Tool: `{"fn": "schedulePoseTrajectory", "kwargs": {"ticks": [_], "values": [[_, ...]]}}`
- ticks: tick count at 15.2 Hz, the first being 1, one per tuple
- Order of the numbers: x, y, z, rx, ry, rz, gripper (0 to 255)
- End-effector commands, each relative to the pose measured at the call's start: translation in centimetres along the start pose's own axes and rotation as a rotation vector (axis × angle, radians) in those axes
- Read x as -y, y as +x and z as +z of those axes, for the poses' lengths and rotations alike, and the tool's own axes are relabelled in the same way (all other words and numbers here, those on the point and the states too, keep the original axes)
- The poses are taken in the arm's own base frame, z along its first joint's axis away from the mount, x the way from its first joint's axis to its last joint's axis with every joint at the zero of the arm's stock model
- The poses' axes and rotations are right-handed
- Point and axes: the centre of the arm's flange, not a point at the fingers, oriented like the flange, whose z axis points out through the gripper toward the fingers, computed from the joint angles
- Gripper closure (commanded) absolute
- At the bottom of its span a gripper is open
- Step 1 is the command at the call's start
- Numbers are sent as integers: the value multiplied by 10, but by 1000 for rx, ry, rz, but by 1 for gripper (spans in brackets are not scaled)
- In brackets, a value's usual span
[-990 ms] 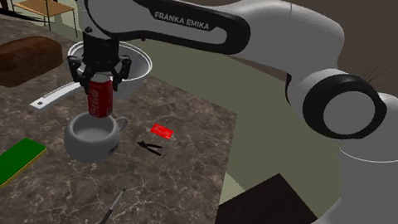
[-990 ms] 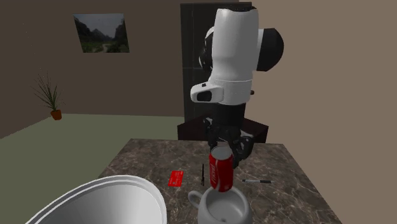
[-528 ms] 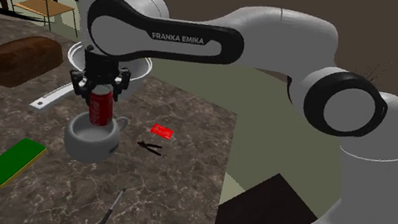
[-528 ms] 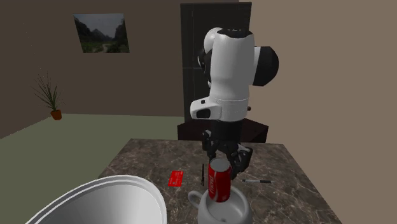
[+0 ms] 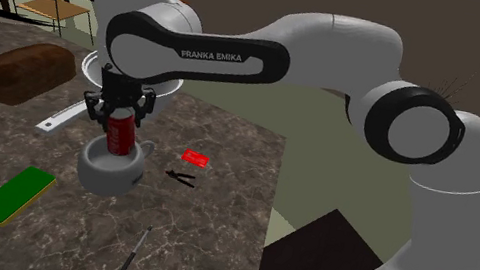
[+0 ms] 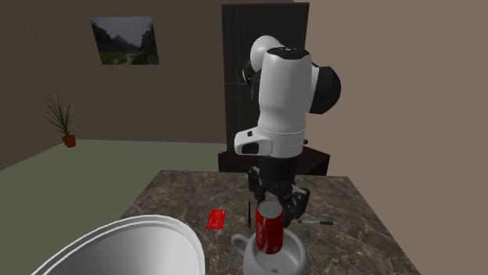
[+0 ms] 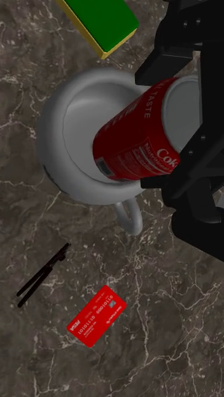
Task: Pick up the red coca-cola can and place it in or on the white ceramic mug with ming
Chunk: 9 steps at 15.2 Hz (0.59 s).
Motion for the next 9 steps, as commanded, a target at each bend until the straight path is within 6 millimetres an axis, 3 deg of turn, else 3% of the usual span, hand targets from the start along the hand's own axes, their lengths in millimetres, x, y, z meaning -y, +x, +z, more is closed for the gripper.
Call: {"fn": "schedulePoseTrajectory", "kwargs": {"ticks": [1, 4, 5, 9], "values": [[-1, 0, 6, 9, -6, 0, 255], [-1, 0, 6, 9, -6, 0, 255], [-1, -1, 7, 9, -6, 0, 0], [-1, -3, 6, 9, -6, 0, 0]]}}
